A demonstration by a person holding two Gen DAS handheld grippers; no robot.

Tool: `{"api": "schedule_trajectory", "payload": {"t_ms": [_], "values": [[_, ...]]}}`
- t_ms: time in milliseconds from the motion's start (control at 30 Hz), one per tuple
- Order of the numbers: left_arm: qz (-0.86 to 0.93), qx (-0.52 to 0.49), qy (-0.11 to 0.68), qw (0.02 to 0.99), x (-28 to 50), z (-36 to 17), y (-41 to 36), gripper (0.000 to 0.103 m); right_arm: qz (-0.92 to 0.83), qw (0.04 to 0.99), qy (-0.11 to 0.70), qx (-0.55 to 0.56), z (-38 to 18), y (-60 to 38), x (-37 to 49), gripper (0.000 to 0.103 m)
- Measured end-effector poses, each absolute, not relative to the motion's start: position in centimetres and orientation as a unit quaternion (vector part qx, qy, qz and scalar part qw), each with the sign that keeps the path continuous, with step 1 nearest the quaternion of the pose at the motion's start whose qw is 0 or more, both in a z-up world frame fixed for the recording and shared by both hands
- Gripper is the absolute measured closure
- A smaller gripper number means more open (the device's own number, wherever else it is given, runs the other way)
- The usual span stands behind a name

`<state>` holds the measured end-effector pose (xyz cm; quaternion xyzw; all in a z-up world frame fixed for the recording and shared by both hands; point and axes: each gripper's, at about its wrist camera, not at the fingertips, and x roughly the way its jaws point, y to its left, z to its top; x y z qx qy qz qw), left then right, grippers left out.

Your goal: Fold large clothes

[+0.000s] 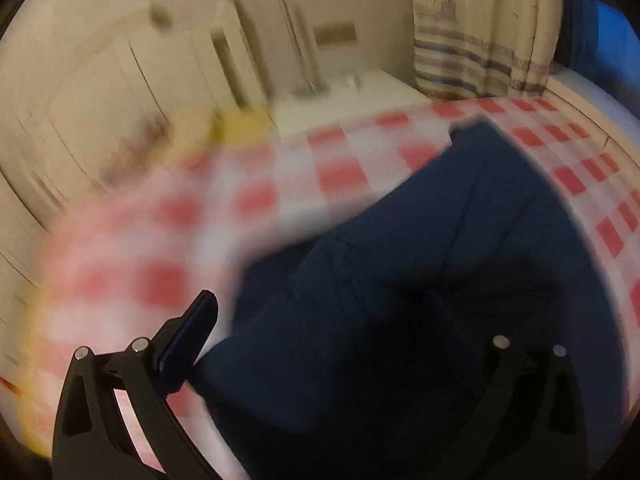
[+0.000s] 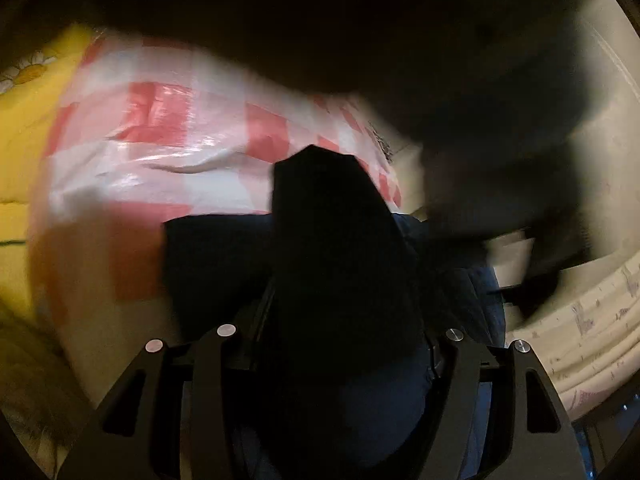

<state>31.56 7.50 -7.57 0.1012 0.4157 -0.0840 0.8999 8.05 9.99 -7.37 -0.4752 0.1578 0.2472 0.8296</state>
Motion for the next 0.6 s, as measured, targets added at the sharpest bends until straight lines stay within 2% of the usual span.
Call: {"api": "schedule_trajectory", "payload": {"t_ms": [33,133,267,367,500,600], "values": [[-0.086,0.068,0.415,0.903,31.5,-8.1,9.0,0.002,0.278,0.825,0.159,-0.466,-6.5,8.8,7.4,0.036],[-0.063,0.037,0.41,0.909,30.7,-8.7,11.7,0.002,0.363,0.845,0.181,-0.348,-1.9,3.3,7.3,0.036],[-0.054,0.023,0.405,0.913,30.4,-9.0,12.6,0.002,0.328,0.914,0.195,-0.137,4.0,-7.0,13.4,0.036],[-0.038,0.038,0.394,0.918,30.0,-8.9,12.3,0.002,0.287,0.933,0.212,-0.044,5.5,-12.3,20.3,0.036],[-0.022,0.037,0.384,0.922,29.7,-8.2,12.4,0.002,0.239,0.941,0.241,-0.006,5.6,-14.3,29.3,0.045],[-0.021,0.029,0.383,0.923,29.6,-8.3,12.7,0.002,0.226,0.934,0.277,-0.003,3.7,-12.5,35.8,0.051]]}}
